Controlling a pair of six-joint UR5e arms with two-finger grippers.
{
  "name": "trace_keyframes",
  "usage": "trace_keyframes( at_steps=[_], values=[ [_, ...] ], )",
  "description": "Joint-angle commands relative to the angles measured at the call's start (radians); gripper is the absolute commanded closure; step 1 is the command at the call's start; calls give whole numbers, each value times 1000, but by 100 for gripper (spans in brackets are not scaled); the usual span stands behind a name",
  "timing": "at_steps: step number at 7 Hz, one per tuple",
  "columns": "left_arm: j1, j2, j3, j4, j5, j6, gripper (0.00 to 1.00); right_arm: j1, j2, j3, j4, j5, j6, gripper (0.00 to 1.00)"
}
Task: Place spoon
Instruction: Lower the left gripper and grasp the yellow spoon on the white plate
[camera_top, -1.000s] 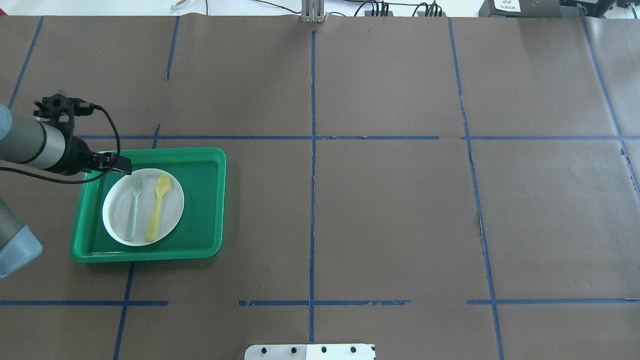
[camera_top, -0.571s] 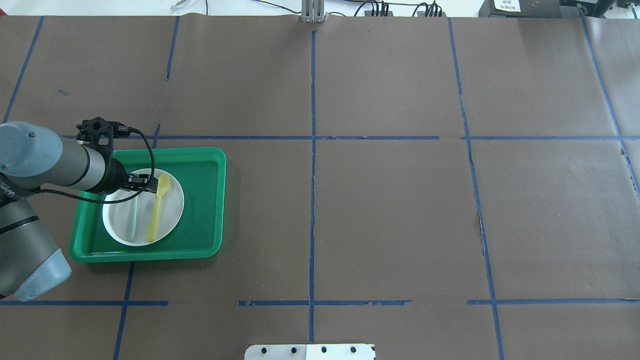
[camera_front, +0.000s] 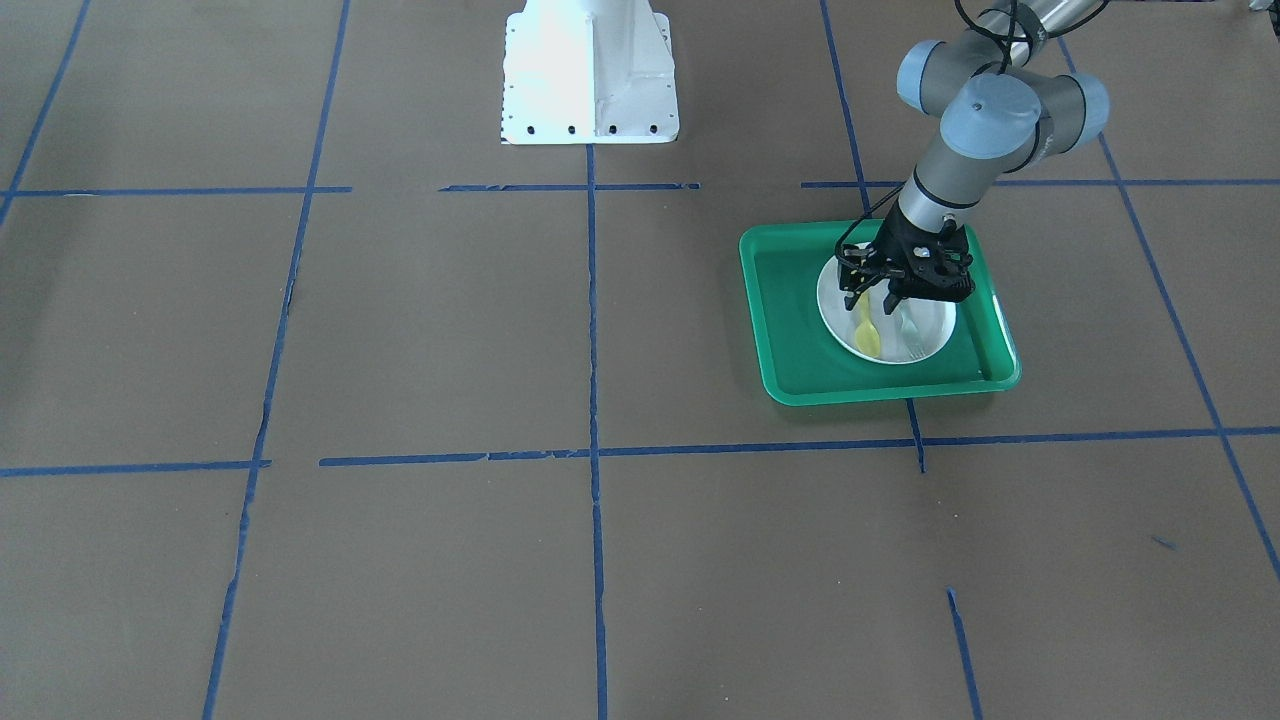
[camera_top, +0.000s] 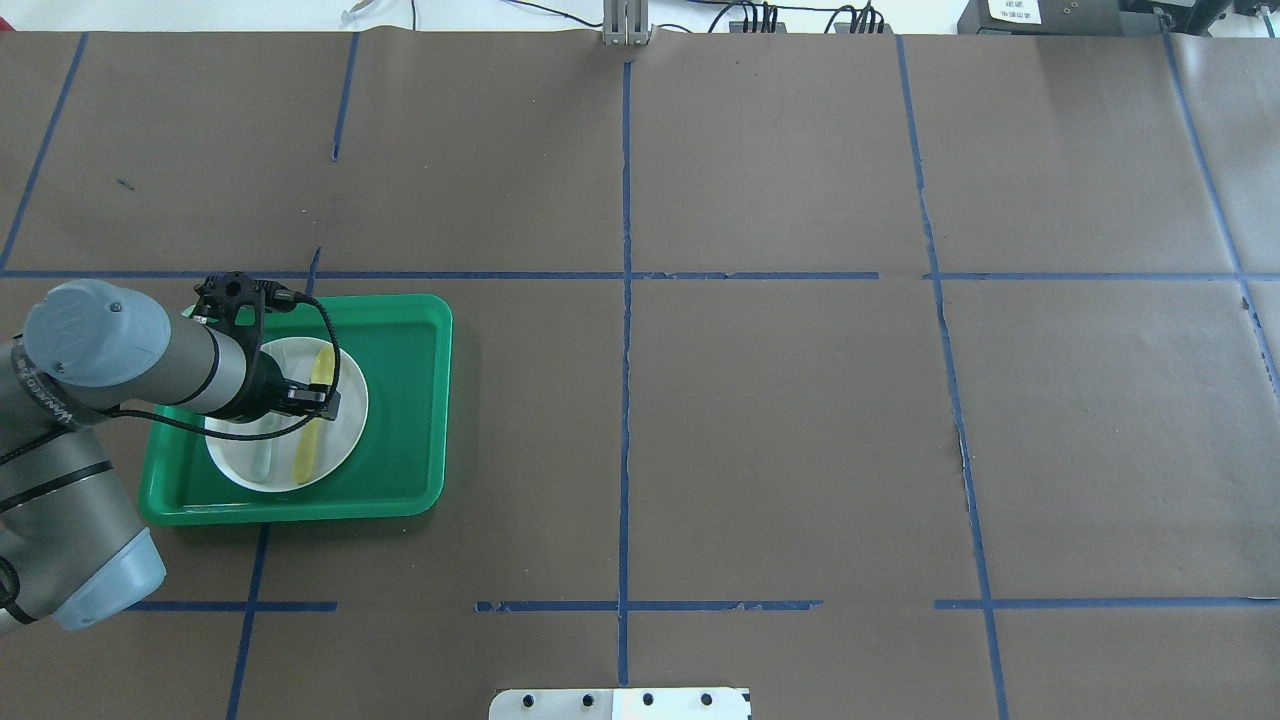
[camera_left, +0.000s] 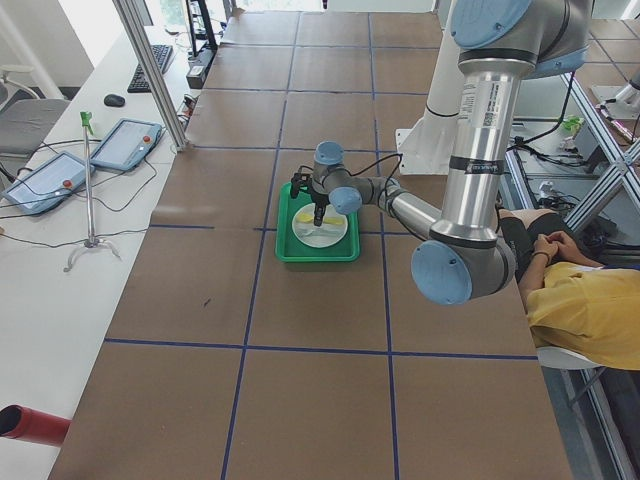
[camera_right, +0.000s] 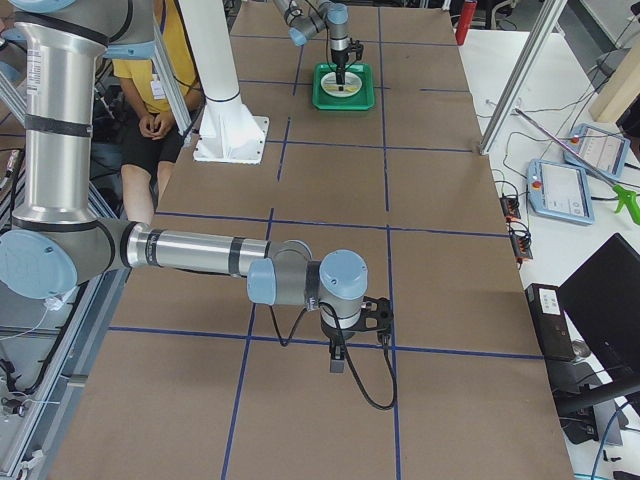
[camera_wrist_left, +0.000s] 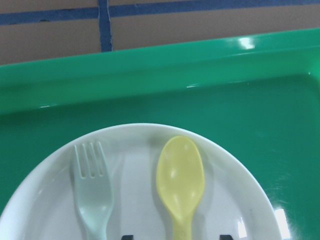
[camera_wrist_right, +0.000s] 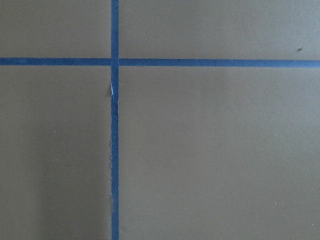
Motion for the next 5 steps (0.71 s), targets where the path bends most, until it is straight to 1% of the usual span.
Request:
trace_keyframes(
  at_steps=[1,2,3,4,5],
  values=[
    [6,0,5,0,-1,1,56,0,0,0,0,0,0,0],
    [6,0,7,2,-1,1,64,0,0,0,2,0,0,0],
    [6,0,7,3,-1,1,67,0,0,0,0,0,0,0],
    [6,0,8,3,-1,1,76,0,0,0,2,0,-2,0],
    [6,0,5,5,-3,0,89,0,0,0,0,0,-2,0]
  ],
)
